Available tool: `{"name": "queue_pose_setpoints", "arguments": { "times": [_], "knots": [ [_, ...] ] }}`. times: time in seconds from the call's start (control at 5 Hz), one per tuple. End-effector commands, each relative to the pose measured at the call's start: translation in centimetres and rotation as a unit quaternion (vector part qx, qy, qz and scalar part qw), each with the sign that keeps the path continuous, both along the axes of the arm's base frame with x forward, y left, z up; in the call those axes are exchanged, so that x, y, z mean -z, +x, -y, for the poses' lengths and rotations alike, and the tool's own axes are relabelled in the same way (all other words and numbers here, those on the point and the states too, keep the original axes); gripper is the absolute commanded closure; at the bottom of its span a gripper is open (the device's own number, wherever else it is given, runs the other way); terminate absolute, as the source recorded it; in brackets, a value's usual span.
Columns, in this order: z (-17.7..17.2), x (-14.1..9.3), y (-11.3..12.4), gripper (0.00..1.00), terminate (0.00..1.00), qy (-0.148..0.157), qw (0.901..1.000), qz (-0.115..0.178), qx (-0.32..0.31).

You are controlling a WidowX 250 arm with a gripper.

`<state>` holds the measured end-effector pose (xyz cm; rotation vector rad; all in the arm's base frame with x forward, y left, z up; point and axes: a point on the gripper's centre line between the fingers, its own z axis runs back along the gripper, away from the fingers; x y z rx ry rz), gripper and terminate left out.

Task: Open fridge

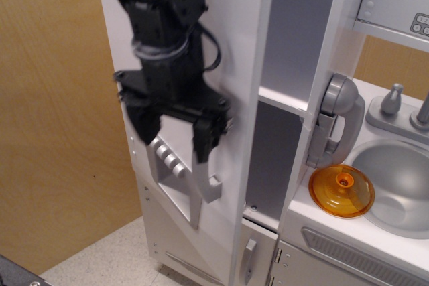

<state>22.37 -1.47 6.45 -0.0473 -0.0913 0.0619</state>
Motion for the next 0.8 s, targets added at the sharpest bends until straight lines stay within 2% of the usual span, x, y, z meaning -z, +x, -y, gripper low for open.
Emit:
{"name": "queue_pose_setpoints", "arguments": {
  "times": [0.0,0.2,0.6],
  "knots": [
    [4.4,-0.1,-1.3,0.0,0.0,0.001,0.9989,0.01,0.045],
    [6.4,0.7,-2.0,0.0,0.0,-0.004,0.9974,0.01,0.072],
    [10.9,1.4,-0.9,0.0,0.0,0.0,0.9958,0.025,0.088]
  ]
}}
